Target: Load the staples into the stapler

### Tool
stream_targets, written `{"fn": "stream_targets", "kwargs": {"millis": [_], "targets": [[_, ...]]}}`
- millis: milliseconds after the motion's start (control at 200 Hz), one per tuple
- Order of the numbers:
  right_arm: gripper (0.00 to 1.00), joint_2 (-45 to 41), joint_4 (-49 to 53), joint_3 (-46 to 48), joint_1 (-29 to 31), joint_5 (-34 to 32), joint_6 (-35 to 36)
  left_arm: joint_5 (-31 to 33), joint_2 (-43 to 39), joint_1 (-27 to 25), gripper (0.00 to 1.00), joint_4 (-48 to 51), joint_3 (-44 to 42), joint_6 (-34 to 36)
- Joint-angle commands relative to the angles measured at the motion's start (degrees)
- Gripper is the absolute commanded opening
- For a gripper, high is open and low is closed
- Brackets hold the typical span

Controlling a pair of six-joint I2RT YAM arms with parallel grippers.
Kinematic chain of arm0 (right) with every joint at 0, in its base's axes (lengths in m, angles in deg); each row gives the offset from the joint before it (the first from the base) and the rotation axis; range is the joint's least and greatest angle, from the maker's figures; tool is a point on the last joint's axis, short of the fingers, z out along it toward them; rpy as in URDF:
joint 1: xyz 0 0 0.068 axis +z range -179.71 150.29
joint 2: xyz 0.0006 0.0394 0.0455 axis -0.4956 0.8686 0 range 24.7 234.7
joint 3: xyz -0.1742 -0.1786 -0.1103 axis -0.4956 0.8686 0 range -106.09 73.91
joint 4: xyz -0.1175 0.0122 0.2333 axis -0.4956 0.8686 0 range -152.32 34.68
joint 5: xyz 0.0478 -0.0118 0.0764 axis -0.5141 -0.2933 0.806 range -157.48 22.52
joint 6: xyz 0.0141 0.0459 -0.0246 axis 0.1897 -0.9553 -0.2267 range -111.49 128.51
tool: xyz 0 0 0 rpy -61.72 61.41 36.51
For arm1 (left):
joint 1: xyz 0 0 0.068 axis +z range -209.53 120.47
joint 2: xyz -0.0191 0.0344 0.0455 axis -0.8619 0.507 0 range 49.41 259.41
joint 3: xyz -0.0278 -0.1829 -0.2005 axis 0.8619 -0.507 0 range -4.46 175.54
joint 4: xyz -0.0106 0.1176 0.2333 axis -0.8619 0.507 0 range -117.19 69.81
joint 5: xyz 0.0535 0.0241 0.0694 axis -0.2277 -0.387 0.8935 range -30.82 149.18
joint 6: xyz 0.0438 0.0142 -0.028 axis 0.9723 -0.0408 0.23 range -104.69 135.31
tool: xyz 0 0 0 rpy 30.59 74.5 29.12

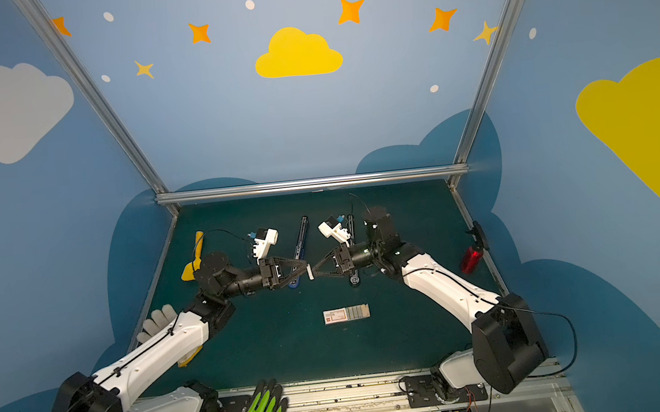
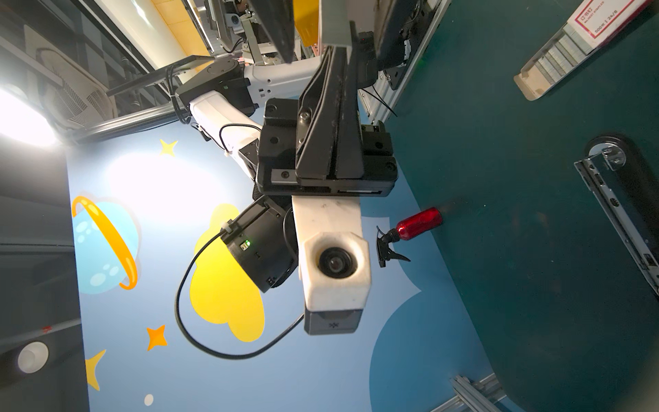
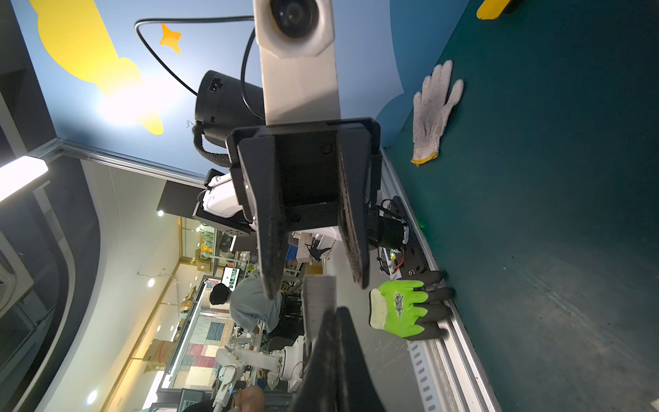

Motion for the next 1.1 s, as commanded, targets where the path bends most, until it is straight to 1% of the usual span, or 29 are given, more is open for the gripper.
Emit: {"fn": "stream_targets", "kwargs": {"millis": [0,150,230,290,436,551,596,671,766,1097], "targets": [[0.00,0.1,-2.9,1.0,0.2,1.5,-1.2,-1.0,0.2,-0.4,0.33,-1.8,1.7,0.4],[0.00,0.2,-3.6,1.4,0.3,1.6,-1.5,-1.0,0.1,-0.6,0.32,-1.8,1.9,0.4],[0.00,0.2,-3.6,1.6,0.3,1.7,-1.6,-1.0,0.0,-0.6,0.30,-1.8,1.9,0.4],[0.00,0.2,-3.7,1.7,0.3,1.6,-1.6,-0.9,0.2,-0.7,0.27,-2.0,1.9,0.4],[0.00,0.2,-3.6,1.9,0.3,1.7,-1.6,-0.6,0.2,-0.8,0.24,-2.4,1.7,0.2],[0.00,0.1,-3.7,2.1,0.3,1.7,-1.6,-0.6,0.2,-0.8,0.20,-2.4,1.6,0.1],[0.00,0.0,-3.7,2.1,0.3,1.7,-1.7,-0.6,0.2,-0.8,0.21,-2.2,1.6,0.2],[0.00,-0.1,-3.8,2.1,0.4,1.7,-1.7,-0.6,0.3,-0.7,0.26,-1.5,1.7,0.4],[0.00,-0.4,-4.1,2.3,0.4,1.7,-1.9,-0.4,0.3,-0.8,0.28,-1.1,1.8,0.8],[0.00,-0.4,-6.0,2.8,0.4,1.8,-3.1,-0.2,0.3,-1.7,0.20,2.0,2.5,2.9]]}}
